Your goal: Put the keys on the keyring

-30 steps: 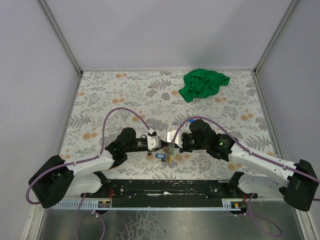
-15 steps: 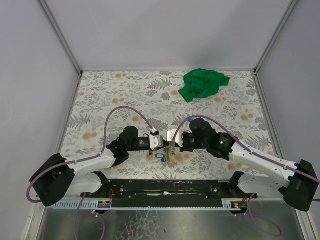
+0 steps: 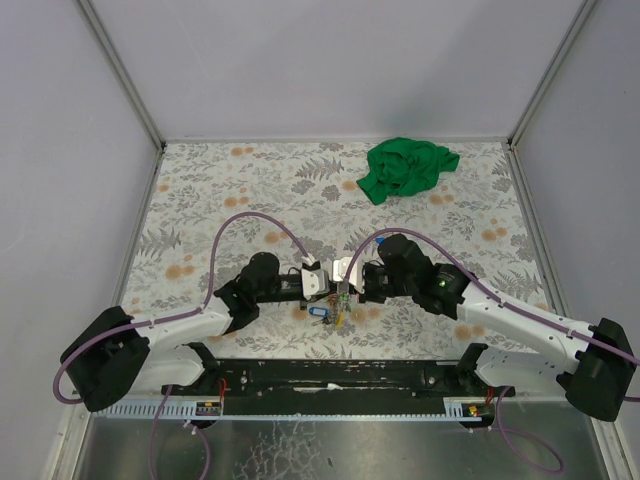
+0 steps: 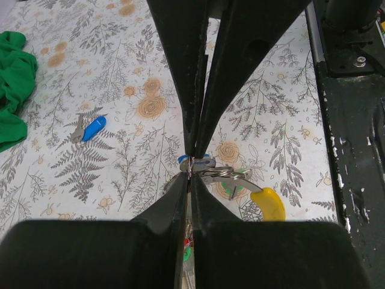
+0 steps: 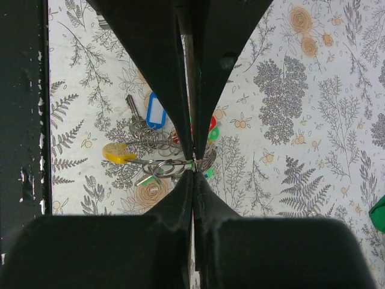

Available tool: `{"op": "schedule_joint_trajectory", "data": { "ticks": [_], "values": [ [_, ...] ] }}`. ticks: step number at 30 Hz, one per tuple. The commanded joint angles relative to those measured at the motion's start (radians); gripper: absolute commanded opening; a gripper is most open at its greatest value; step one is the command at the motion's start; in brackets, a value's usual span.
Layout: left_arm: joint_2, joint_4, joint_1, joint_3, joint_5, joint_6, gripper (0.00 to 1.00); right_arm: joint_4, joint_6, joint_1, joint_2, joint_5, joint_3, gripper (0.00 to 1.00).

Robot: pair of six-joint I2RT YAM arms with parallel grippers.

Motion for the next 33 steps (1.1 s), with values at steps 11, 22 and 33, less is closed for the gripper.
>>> {"op": "schedule_joint_trajectory", "data": {
  "ticks": [11, 22, 33],
  "values": [
    [-0.009, 0.084, 0.039, 0.021, -0.096, -0.124, 0.0, 0.036, -0.002, 0.001, -0.023, 0.069, 0.004, 0.0],
    [-0.01, 0.233, 0.066, -0.018, -0.094, -0.225, 0.0, 0.143, 0.006, 0.002, -0.009, 0.095, -0.04, 0.04],
    [-0.009, 0.264, 0.067, -0.028, -0.099, -0.237, 0.0, 0.244, 0.017, 0.002, -0.084, 0.132, -0.111, 0.37]
  ]
}}
